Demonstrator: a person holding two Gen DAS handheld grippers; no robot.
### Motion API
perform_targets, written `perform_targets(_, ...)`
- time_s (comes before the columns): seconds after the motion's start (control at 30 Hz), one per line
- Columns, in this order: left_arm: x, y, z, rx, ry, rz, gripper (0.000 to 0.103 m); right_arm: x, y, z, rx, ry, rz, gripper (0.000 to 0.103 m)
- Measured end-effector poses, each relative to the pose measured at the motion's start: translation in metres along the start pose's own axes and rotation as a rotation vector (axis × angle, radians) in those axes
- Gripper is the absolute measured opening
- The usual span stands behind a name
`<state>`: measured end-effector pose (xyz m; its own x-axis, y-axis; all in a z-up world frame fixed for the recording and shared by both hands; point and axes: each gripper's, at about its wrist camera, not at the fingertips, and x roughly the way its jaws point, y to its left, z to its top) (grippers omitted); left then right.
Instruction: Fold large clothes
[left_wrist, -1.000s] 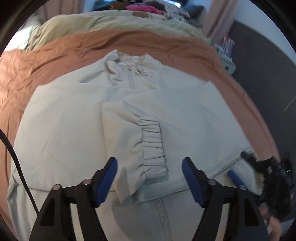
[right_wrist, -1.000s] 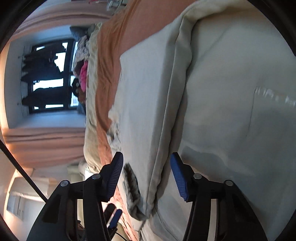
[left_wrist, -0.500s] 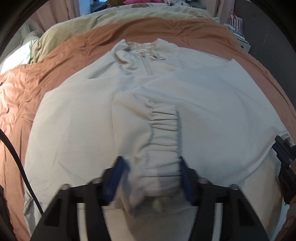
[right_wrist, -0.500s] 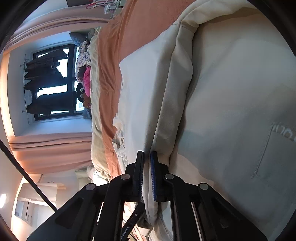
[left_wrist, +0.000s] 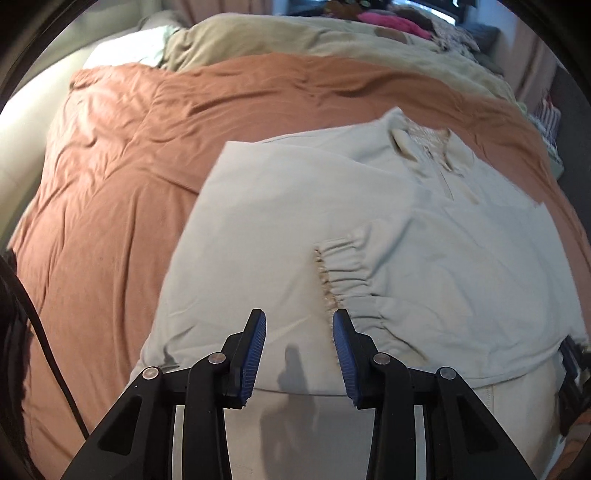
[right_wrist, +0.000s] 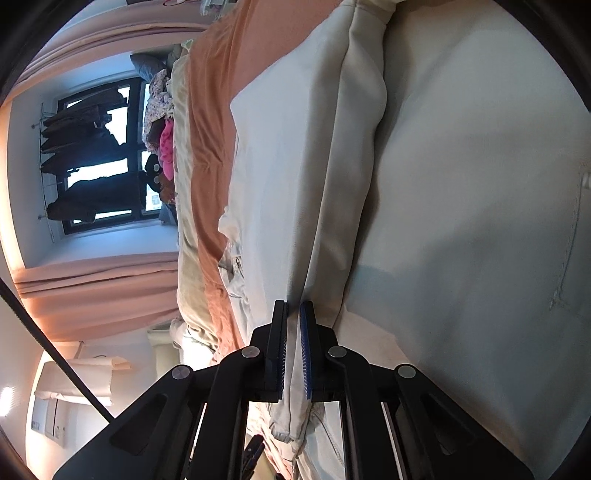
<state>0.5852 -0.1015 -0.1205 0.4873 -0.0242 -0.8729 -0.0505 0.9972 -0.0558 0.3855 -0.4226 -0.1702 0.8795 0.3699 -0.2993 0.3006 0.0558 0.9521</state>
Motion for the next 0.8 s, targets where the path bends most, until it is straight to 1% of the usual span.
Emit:
perform_targets(0.07,-0.001,0.004,0.001,-0.026,-0.001,-0.037,0.043,-0.002,0.002,0.000,0.008,-0.001,-0.004,0.004)
perform_targets(0.13,0.002,-0.002,0.000,-0.022,0.005,-0.070,0.055,-0.005,0.005,0.000,0.005,-0.003,-0.010,0.004)
perform_targets(0.2,0.009,-0.013,-0.001,0.002,0.009,-0.092,0.058,-0.006,0.008,0.002,-0.003,-0.006,-0.021,0.004)
perform_targets(0.27,0.019,-0.028,-0.006,0.043,0.020,-0.106,0.058,-0.006,0.010,0.004,-0.009,-0.009,-0.033,0.005)
perform_targets(0.3,0.026,-0.034,-0.009,0.069,0.027,-0.094,0.058,-0.005,0.010,0.005,-0.011,-0.007,-0.039,0.005)
perform_targets(0.37,0.039,-0.042,-0.015,0.101,0.042,-0.043,0.058,-0.001,0.010,0.008,-0.006,0.002,-0.046,0.005)
perform_targets(0.4,0.045,-0.042,-0.019,0.101,0.056,-0.035,0.058,0.003,0.010,0.010,-0.003,0.006,-0.048,0.005)
perform_targets(0.43,0.048,-0.039,-0.022,0.088,0.068,-0.045,0.058,0.005,0.011,0.010,-0.003,0.010,-0.051,0.005)
perform_targets(0.53,0.035,-0.027,-0.031,0.055,0.051,-0.083,0.058,0.008,0.013,0.011,-0.017,0.020,-0.061,0.005)
perform_targets(0.67,0.002,-0.015,-0.047,0.077,0.016,-0.101,0.058,0.004,0.017,0.003,-0.061,0.020,-0.119,0.005)
perform_targets(0.8,-0.026,0.006,-0.064,0.044,0.007,-0.123,0.058,0.000,0.024,-0.006,-0.084,0.062,-0.126,0.005)
